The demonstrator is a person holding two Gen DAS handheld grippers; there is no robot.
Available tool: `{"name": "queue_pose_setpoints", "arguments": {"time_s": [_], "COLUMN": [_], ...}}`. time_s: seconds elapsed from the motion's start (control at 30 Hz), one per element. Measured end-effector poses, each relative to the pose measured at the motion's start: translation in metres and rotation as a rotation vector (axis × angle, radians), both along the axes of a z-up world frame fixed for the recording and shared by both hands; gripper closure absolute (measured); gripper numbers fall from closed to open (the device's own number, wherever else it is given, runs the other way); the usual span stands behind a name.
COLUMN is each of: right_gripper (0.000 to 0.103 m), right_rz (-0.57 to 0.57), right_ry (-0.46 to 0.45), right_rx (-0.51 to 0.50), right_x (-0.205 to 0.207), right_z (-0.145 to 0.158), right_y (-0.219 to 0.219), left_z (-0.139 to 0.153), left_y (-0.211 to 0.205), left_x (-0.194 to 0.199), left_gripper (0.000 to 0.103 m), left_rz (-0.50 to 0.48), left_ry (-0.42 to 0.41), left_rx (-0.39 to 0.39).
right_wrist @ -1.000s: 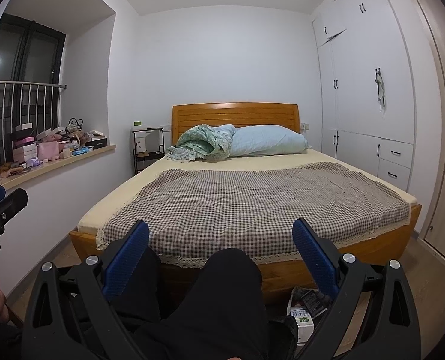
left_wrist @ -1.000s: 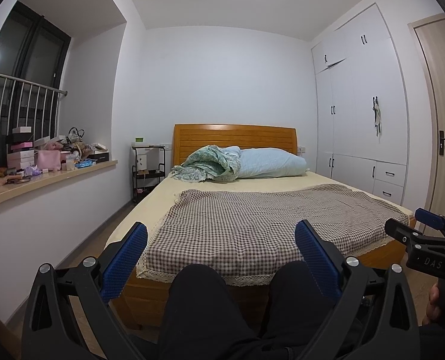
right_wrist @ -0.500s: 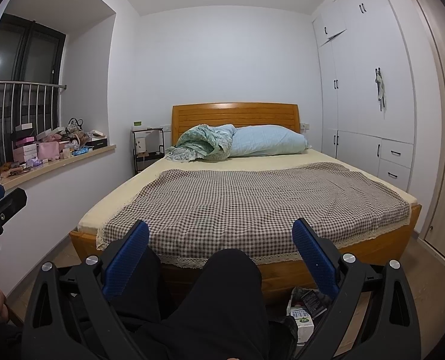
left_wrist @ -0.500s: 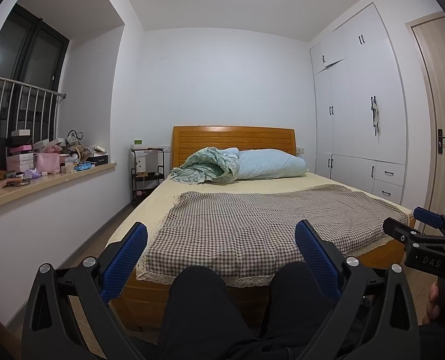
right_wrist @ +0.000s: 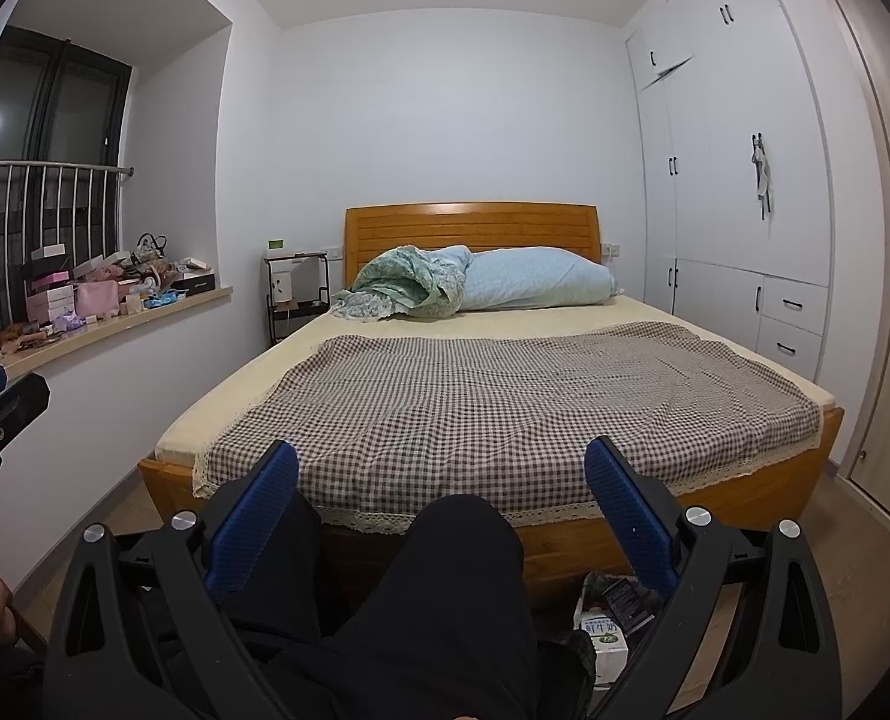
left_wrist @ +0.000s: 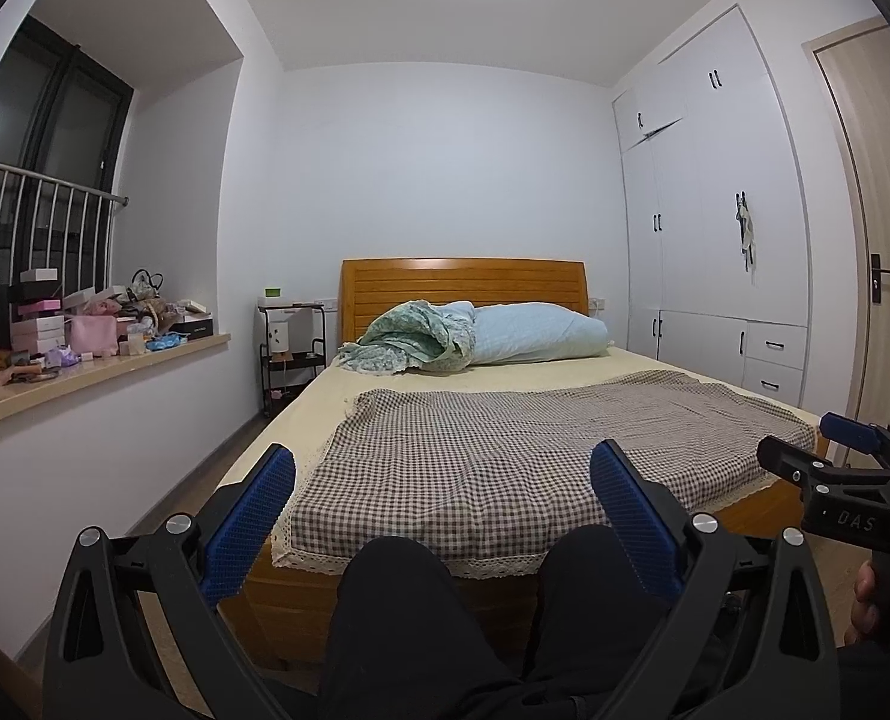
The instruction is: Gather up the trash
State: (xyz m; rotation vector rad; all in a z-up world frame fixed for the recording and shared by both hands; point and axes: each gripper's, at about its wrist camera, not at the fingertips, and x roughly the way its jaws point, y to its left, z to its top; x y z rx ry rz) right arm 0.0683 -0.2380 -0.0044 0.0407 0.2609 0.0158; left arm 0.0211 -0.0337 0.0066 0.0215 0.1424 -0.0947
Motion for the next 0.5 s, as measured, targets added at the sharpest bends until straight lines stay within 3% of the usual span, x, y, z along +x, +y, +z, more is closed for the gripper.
{"name": "queue_pose_setpoints", "arguments": {"time_s": [0.4,0.5], "right_gripper": [0.011,0.011], "right_rz": [-0.006,0.008], "right_ry": [0.008,0.032], "right_rx": [0.012,0.030], "right_x": [0.002,0.013], "right_z": [-0.003,-0.009], "right_y": [-0.003,-0.005], "left_z": [-0.002,-0.010], "left_y": [-0.002,0.002], "left_x": [0.008,0.029], "left_gripper": [0.007,0.007], "left_rz": [-0.024,-0.043], "left_ry": [0.040,0.062], "left_rx": [0.006,-0.003]}}
